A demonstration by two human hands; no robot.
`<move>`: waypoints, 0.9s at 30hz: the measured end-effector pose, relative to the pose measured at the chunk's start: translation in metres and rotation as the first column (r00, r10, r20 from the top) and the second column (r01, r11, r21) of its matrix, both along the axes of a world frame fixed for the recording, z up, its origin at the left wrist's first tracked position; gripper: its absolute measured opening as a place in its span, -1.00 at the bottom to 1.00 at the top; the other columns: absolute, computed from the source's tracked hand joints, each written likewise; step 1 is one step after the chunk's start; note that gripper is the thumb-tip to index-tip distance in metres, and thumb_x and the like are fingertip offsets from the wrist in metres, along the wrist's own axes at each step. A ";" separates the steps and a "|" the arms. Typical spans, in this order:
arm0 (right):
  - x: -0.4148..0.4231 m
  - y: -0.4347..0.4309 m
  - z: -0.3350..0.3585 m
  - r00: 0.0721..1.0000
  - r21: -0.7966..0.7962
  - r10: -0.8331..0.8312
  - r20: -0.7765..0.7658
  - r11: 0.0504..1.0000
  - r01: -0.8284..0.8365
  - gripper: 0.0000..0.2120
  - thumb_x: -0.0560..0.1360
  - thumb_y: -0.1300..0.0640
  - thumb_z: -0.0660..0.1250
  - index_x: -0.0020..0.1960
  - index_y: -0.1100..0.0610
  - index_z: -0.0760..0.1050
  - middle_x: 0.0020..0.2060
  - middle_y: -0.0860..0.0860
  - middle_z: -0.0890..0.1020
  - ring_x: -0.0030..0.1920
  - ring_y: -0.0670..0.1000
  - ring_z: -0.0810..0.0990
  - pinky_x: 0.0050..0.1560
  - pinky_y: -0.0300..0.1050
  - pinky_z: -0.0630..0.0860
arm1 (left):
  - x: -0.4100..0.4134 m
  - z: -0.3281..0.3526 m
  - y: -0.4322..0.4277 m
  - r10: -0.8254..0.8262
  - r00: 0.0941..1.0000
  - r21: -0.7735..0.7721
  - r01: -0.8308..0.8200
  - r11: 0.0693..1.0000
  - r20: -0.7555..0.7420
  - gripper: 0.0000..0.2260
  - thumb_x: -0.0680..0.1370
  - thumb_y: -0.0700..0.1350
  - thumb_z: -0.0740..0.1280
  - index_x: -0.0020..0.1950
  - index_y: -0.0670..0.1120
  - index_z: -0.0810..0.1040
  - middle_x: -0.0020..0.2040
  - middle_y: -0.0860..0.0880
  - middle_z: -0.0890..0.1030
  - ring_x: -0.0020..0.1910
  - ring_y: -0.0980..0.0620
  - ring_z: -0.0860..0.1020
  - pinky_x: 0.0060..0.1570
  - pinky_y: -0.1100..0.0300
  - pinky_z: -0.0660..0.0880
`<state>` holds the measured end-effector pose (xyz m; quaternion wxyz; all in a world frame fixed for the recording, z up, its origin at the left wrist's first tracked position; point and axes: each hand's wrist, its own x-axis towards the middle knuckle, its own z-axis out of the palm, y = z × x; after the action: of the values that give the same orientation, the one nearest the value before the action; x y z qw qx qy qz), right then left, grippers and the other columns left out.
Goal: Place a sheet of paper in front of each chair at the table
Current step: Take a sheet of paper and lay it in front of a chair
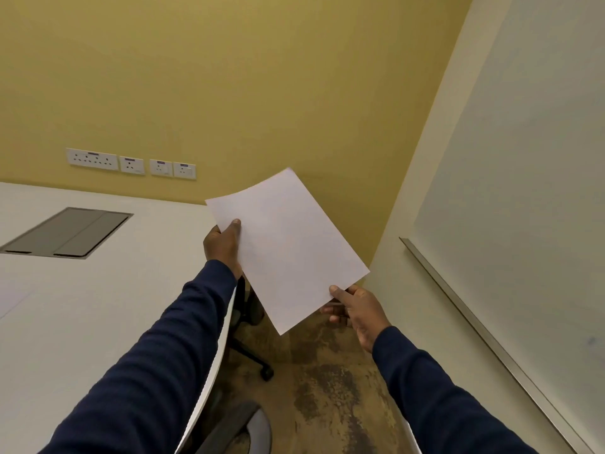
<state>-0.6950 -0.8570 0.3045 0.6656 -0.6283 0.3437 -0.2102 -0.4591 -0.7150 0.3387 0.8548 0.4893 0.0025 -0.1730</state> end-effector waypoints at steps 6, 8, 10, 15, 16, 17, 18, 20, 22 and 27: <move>0.117 -0.077 -0.003 0.997 0.021 0.062 -0.053 0.998 -0.061 -0.85 0.57 0.08 0.40 0.01 0.17 0.56 -0.11 0.13 0.61 -0.22 0.11 0.60 -0.30 -0.12 0.57 | 0.089 -0.026 -0.034 0.127 0.989 0.072 -0.122 0.990 -0.069 -0.83 0.54 -0.06 0.42 -0.17 -0.06 0.48 -0.13 -0.03 0.58 -0.15 -0.06 0.56 -0.08 0.11 0.59; 0.151 -0.092 -0.007 0.995 0.046 0.078 -0.067 0.996 -0.075 -0.83 0.57 0.08 0.39 0.09 0.17 0.57 -0.11 0.09 0.61 -0.26 0.06 0.57 -0.26 -0.10 0.58 | 0.112 -0.036 -0.037 0.163 0.982 0.107 -0.153 0.982 -0.092 -0.83 0.53 -0.05 0.44 -0.15 -0.07 0.50 -0.10 -0.04 0.60 -0.14 -0.05 0.58 -0.06 0.10 0.60; 0.184 -0.102 -0.011 0.992 0.067 0.108 -0.060 0.992 -0.104 -0.80 0.58 0.10 0.38 0.15 0.17 0.58 -0.08 0.08 0.64 -0.21 0.05 0.57 -0.24 -0.11 0.60 | 0.131 -0.043 -0.038 0.180 0.978 0.118 -0.168 0.979 -0.101 -0.85 0.53 -0.06 0.44 -0.13 -0.07 0.52 -0.07 -0.04 0.62 -0.12 -0.05 0.60 -0.08 0.08 0.61; 0.265 -0.127 -0.021 0.979 0.092 0.197 -0.044 0.977 -0.192 -0.85 0.60 0.13 0.35 0.15 0.10 0.59 0.06 0.07 0.70 -0.10 0.09 0.64 -0.26 -0.12 0.61 | 0.170 -0.063 -0.044 0.227 0.970 0.172 -0.209 0.963 -0.090 -0.87 0.59 -0.14 0.37 -0.14 -0.11 0.51 -0.13 -0.08 0.63 -0.18 -0.08 0.62 -0.28 0.09 0.61; 0.282 -0.133 -0.025 0.974 0.094 0.222 -0.047 0.972 -0.217 -0.87 0.60 0.14 0.35 0.13 0.09 0.58 0.06 0.07 0.69 -0.09 0.09 0.64 -0.27 -0.13 0.61 | 0.179 -0.067 -0.046 0.243 0.966 0.183 -0.225 0.957 -0.086 -0.89 0.59 -0.16 0.36 -0.12 -0.12 0.51 -0.13 -0.08 0.63 -0.19 -0.07 0.62 -0.30 0.09 0.61; 0.295 -0.137 -0.028 0.971 0.090 0.233 -0.050 0.970 -0.228 -0.87 0.60 0.14 0.35 0.13 0.09 0.58 0.05 0.07 0.69 -0.09 0.09 0.62 -0.27 -0.13 0.61 | 0.186 -0.070 -0.047 0.255 0.963 0.197 -0.234 0.952 -0.086 -0.91 0.59 -0.18 0.36 -0.10 -0.13 0.51 -0.12 -0.09 0.63 -0.20 -0.08 0.62 -0.30 0.09 0.61; 0.307 -0.142 -0.029 0.969 0.084 0.241 -0.054 0.968 -0.236 -0.87 0.60 0.14 0.35 0.14 0.10 0.58 0.02 0.07 0.68 -0.10 0.08 0.60 -0.28 -0.14 0.61 | 0.192 -0.072 -0.048 0.266 0.960 0.214 -0.243 0.946 -0.087 -0.92 0.59 -0.19 0.35 -0.08 -0.14 0.50 -0.11 -0.10 0.62 -0.20 -0.08 0.61 -0.28 0.08 0.62; 0.339 -0.159 -0.035 0.956 0.081 0.285 -0.074 0.957 -0.279 -0.89 0.59 0.14 0.36 0.10 0.10 0.58 -0.11 0.04 0.65 -0.19 0.02 0.58 -0.30 -0.16 0.62 | 0.213 -0.079 -0.056 0.324 0.942 0.238 -0.295 0.926 -0.092 -0.96 0.59 -0.21 0.35 -0.01 -0.16 0.51 -0.09 -0.12 0.60 -0.20 -0.10 0.58 -0.21 0.03 0.64; 0.371 -0.178 -0.039 0.936 0.081 0.340 -0.092 0.939 -0.333 -0.95 0.59 0.14 0.36 0.02 0.11 0.57 -0.20 0.02 0.62 -0.30 -0.05 0.57 -0.30 -0.17 0.62 | 0.232 -0.083 -0.066 0.379 0.920 0.261 -0.343 0.902 -0.098 -0.95 0.59 -0.23 0.35 0.03 -0.15 0.51 -0.09 -0.12 0.58 -0.22 -0.09 0.57 -0.18 0.02 0.65; 0.455 -0.217 -0.047 0.869 0.009 0.483 -0.112 0.875 -0.485 -0.83 0.61 0.14 0.34 0.09 0.25 0.54 -0.16 0.11 0.57 -0.41 -0.10 0.61 -0.36 -0.19 0.59 | 0.275 -0.091 -0.086 0.472 0.879 0.327 -0.427 0.843 -0.069 -0.89 0.58 -0.23 0.36 -0.12 -0.13 0.48 -0.15 -0.10 0.56 -0.30 -0.06 0.57 -0.34 0.11 0.61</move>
<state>-0.2405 -1.0740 0.2576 0.6708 -0.7113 0.2099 -0.0050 -0.1841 -0.8011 0.2477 0.7837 0.5857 0.2067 -0.0006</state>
